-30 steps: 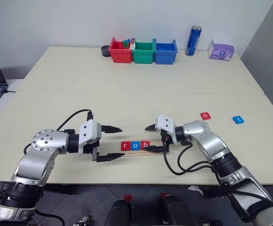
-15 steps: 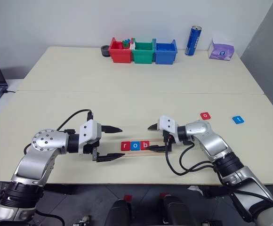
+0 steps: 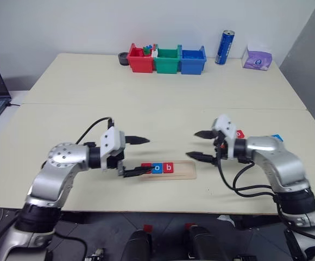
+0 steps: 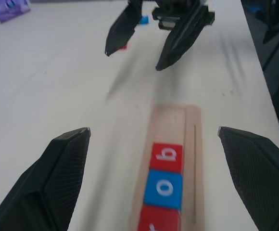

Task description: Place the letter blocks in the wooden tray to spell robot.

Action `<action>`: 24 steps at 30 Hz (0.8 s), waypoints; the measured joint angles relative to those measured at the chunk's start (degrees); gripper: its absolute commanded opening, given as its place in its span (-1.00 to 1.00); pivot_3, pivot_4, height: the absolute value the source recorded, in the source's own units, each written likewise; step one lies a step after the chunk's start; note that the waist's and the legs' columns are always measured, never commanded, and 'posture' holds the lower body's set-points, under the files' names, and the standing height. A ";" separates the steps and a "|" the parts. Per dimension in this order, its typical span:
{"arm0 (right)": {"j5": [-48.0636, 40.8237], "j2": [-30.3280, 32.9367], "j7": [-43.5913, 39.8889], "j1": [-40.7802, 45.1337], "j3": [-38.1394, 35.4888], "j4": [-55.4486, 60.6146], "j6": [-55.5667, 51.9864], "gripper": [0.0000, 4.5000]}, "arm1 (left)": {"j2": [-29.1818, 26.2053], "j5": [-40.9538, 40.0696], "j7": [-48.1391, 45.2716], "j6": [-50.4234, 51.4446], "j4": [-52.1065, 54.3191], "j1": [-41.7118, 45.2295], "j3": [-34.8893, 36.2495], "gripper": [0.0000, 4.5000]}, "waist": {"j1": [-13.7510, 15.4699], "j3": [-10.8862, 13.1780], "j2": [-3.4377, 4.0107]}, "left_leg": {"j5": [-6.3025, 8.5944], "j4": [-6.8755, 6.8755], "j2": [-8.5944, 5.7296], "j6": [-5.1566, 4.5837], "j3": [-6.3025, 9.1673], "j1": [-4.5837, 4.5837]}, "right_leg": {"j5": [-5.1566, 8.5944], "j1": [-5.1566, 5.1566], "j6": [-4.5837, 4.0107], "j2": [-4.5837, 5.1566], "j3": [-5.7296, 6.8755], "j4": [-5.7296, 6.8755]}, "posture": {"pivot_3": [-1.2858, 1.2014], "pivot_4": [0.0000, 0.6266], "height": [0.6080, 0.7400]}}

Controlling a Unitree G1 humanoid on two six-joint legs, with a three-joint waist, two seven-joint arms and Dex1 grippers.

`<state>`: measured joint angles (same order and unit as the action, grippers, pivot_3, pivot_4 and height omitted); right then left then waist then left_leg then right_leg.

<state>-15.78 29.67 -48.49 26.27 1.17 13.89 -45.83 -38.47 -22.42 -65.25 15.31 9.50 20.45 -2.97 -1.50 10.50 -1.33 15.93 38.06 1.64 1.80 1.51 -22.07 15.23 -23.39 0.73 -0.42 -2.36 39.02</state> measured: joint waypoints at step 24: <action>8.64 -6.97 31.02 -0.76 -10.19 -22.97 10.79 0.99 | 20.69 8.66 16.15 2.01 -5.67 10.17 -10.58 1.00 | -0.33 -0.02 0.03 | 0.00 -0.05 -0.02 0.00 -0.14 0.05 | -0.01 -0.01 0.01 -0.05 -0.17 0.00 | 0.03 -0.52 1.00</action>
<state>-7.14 22.69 -17.47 25.51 -9.02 -9.08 -35.05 -17.77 -13.76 -49.10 17.33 3.83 30.62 -13.54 -1.83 10.48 -1.30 15.93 38.00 1.61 1.80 1.37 -22.03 15.23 -23.40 0.74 -0.47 -2.53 39.02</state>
